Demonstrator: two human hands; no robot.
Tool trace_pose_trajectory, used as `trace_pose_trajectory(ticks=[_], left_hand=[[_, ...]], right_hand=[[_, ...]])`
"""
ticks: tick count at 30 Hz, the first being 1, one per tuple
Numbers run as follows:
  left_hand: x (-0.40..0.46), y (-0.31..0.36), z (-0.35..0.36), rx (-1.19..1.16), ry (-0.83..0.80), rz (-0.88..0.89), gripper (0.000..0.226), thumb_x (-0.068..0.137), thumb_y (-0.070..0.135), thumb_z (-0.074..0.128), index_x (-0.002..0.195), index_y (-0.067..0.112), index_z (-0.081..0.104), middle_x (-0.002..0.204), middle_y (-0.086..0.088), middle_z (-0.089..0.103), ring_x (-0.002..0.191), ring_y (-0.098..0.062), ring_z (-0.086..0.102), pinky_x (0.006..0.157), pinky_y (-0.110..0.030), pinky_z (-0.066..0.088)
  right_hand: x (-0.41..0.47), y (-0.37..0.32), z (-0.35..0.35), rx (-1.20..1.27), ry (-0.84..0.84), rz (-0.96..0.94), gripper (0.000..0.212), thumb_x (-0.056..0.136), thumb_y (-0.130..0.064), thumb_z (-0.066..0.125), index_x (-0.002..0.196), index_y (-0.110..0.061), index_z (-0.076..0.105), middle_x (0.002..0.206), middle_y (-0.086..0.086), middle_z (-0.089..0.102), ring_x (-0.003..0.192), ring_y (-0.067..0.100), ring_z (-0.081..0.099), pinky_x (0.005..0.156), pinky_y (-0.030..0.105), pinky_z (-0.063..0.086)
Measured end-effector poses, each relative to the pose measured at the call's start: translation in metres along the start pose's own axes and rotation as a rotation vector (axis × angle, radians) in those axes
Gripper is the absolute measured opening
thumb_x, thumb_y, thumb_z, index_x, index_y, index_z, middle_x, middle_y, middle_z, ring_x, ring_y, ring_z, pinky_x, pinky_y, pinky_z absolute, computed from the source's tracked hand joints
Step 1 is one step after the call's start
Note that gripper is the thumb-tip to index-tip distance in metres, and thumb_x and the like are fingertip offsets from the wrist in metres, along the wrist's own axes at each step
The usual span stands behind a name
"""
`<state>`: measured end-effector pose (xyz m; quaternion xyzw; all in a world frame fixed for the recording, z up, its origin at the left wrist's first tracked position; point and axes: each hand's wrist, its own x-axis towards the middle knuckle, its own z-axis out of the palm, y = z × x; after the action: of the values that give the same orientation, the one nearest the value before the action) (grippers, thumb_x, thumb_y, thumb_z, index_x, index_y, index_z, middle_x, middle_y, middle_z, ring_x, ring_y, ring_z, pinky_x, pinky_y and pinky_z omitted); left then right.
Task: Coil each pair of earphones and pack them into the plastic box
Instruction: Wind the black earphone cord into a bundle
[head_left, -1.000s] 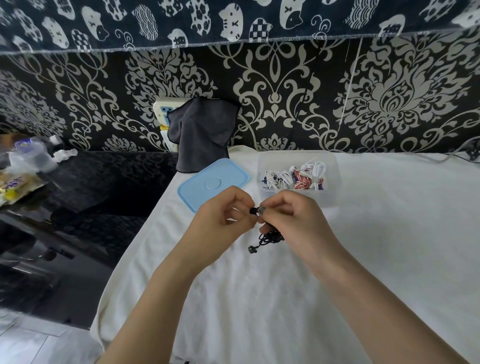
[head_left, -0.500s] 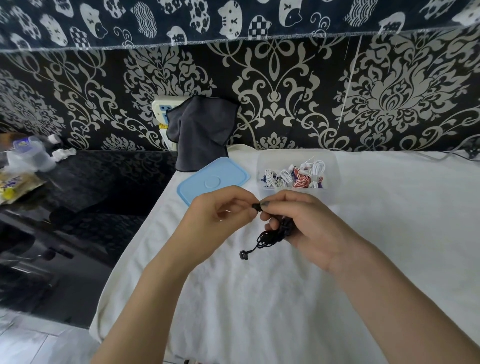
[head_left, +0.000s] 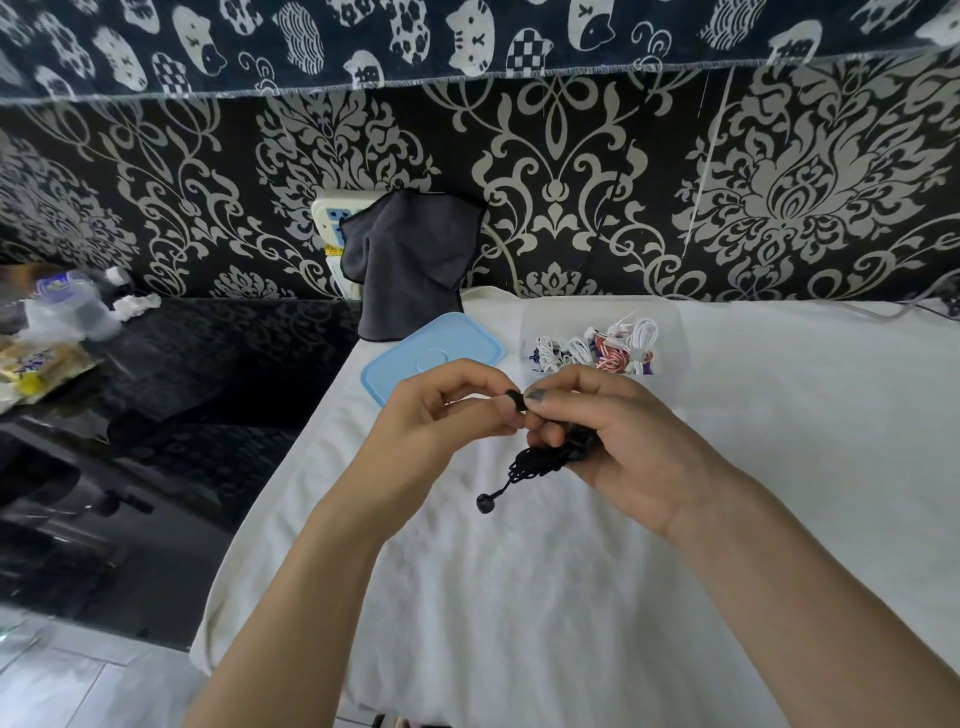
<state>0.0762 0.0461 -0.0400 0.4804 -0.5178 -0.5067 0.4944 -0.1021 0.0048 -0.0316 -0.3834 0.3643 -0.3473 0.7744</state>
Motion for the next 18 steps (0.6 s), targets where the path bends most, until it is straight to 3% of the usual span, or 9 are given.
trace_pose_trajectory(ticks=[11, 18], left_hand=[[0.0023, 0.0023, 0.0012, -0.197, -0.05, -0.083, 0.011, 0.089, 0.006, 0.06, 0.097, -0.001, 0.063, 0.088, -0.016, 0.071, 0.092, -0.03, 0.068, 0.097, -0.036, 0.055], [0.0028, 0.0023, -0.0022, -0.325, -0.092, -0.204, 0.006, 0.088, 0.007, 0.06, 0.092, 0.009, 0.065, 0.094, -0.016, 0.067, 0.094, -0.027, 0.065, 0.097, -0.031, 0.055]], right_hand=[[-0.0049, -0.0041, 0.0002, -0.07, -0.037, -0.071, 0.016, 0.09, 0.001, 0.063, 0.077, -0.007, 0.067, 0.068, 0.013, 0.058, 0.056, 0.012, 0.059, 0.071, 0.028, 0.049], [-0.0068, -0.005, 0.0003, -0.035, -0.082, -0.033, 0.014, 0.09, 0.001, 0.063, 0.078, -0.006, 0.066, 0.064, 0.007, 0.061, 0.056, 0.013, 0.054, 0.081, 0.035, 0.045]])
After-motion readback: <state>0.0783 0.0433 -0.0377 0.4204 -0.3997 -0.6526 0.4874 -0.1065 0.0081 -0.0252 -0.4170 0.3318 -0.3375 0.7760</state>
